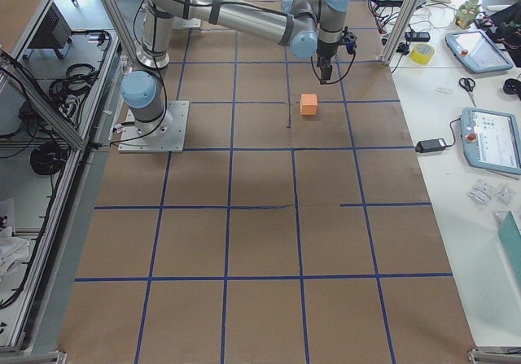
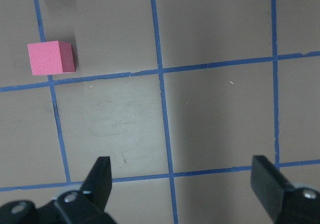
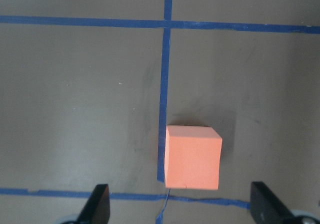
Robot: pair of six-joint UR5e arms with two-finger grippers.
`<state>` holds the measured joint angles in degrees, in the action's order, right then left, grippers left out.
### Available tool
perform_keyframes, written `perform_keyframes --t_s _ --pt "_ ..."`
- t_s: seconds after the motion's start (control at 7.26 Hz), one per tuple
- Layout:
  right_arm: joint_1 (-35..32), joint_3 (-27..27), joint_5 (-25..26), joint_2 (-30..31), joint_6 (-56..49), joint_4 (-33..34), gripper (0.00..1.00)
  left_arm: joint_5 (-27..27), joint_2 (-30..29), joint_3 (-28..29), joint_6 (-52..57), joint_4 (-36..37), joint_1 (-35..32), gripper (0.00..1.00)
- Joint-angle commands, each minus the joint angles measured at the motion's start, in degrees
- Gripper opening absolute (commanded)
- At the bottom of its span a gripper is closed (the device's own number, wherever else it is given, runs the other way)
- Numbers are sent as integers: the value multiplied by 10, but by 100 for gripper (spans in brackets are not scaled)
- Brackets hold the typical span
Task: Arrange blocks in a line
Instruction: 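Lower the right gripper onto the orange cube and close it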
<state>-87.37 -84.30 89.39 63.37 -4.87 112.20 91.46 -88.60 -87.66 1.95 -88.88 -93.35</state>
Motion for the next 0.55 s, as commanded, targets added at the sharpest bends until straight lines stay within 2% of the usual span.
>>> perform_keyframes --t_s 0.0,0.41 --pt "19 -13 1 -31 -13 21 100 0 0 -1 0 0 0 100" --pt "19 -49 0 -48 -6 35 100 0 0 -1 1 -1 0 100"
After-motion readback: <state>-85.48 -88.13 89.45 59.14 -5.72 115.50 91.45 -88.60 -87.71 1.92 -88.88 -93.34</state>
